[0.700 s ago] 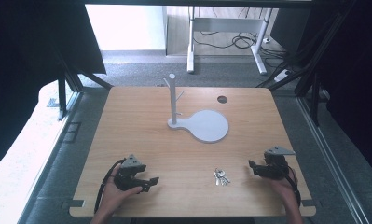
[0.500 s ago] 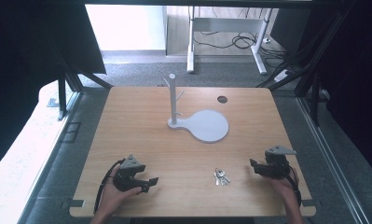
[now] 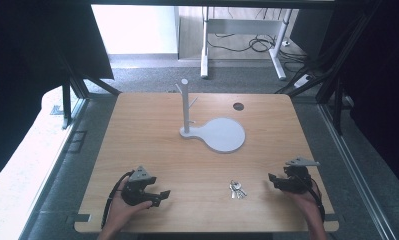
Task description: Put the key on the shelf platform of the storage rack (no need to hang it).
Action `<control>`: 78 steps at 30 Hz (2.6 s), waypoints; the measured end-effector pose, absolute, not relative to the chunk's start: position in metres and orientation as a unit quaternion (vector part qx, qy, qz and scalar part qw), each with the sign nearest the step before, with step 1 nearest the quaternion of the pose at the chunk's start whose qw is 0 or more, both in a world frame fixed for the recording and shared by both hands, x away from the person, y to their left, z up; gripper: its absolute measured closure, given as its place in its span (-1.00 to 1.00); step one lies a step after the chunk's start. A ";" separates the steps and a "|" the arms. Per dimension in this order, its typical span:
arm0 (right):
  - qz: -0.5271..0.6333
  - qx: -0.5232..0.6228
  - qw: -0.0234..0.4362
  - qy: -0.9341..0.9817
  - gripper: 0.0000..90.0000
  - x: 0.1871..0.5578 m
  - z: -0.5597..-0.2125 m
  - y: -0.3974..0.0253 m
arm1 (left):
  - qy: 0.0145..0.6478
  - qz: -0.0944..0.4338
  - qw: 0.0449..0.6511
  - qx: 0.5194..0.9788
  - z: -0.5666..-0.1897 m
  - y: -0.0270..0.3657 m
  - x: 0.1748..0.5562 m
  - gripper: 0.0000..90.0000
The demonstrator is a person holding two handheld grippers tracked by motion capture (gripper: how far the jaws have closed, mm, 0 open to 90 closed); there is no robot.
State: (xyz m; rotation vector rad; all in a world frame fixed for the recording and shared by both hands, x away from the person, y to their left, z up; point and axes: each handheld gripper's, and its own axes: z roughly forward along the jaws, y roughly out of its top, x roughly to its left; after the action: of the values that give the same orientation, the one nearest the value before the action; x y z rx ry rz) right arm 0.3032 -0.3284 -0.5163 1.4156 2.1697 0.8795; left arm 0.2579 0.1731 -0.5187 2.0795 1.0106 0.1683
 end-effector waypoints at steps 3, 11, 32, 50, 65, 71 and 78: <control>0.318 0.504 0.199 0.778 -0.33 0.303 -0.516 -0.328 | 0.400 0.067 0.403 0.821 -0.518 0.174 0.257 -0.50; 0.322 0.493 0.186 0.787 -0.27 0.300 -0.503 -0.321 | 0.401 0.072 0.412 0.815 -0.517 0.174 0.257 -0.49; 0.317 0.450 0.164 0.819 -0.07 0.294 -0.449 -0.297 | 0.400 0.077 0.404 0.819 -0.509 0.167 0.259 -0.48; 0.262 0.407 0.131 0.865 0.04 0.314 -0.433 -0.250 | 0.395 0.090 0.400 0.822 -0.510 0.172 0.260 -0.48; 0.236 0.389 0.100 0.885 0.15 0.320 -0.433 -0.229 | 0.395 0.086 0.393 0.826 -0.513 0.167 0.260 -0.48; 0.225 0.385 0.085 0.891 0.21 0.323 -0.437 -0.220 | 0.393 0.086 0.392 0.827 -0.512 0.169 0.259 -0.48; 0.202 0.374 0.068 0.902 0.27 0.324 -0.445 -0.208 | 0.396 0.088 0.396 0.824 -0.512 0.170 0.259 -0.48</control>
State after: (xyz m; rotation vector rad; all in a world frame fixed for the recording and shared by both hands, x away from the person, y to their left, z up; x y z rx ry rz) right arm 0.3241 -0.2084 -0.4447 1.1272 2.7179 0.6096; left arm 0.2588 0.1700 -0.5118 2.0892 1.0026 0.2225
